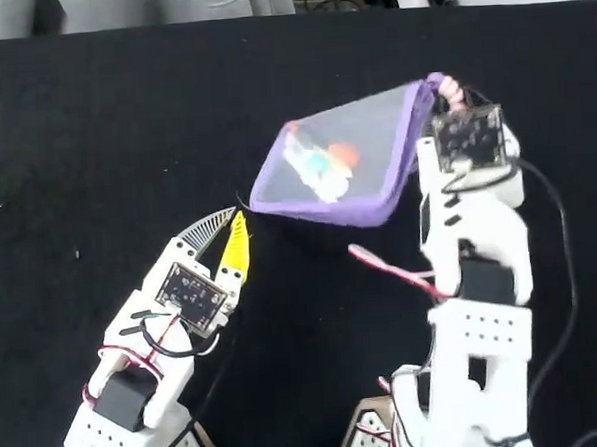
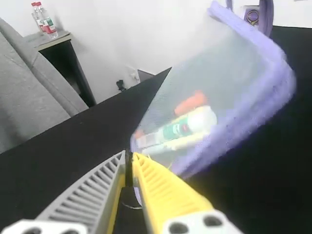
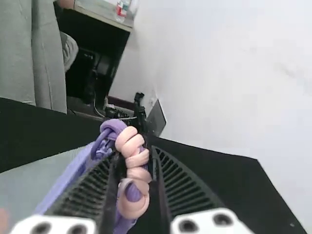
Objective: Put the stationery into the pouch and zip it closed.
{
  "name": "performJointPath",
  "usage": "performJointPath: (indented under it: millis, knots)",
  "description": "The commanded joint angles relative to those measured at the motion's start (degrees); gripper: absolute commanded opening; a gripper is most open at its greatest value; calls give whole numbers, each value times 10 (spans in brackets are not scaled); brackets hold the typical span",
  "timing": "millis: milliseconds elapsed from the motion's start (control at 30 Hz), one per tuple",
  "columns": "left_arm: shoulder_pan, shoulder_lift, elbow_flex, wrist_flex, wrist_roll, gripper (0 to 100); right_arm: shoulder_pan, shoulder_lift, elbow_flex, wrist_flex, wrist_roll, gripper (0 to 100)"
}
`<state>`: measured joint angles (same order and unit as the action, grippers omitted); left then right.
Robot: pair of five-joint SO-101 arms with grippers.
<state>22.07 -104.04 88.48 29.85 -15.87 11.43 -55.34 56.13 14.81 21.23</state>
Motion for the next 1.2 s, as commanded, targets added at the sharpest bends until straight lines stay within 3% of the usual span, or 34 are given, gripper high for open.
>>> performJointPath:
  millis: [0,333,533,767,1167]
  knots:
    - [-6,-4,-9,2,-3,29,11,33,-65,-20,-22,11]
    - [0,-4,-14,3,0,45,-61,25,-72,22,-19,11]
    - [2,-4,-15,10,2,244,-156,-67,-153,191,-18,11]
    - [61,-4,-79,85,-3,236,-252,-127,-222,325,25,11]
    - [73,-4,-118,87,-4,235,-259,-131,-223,375,25,11]
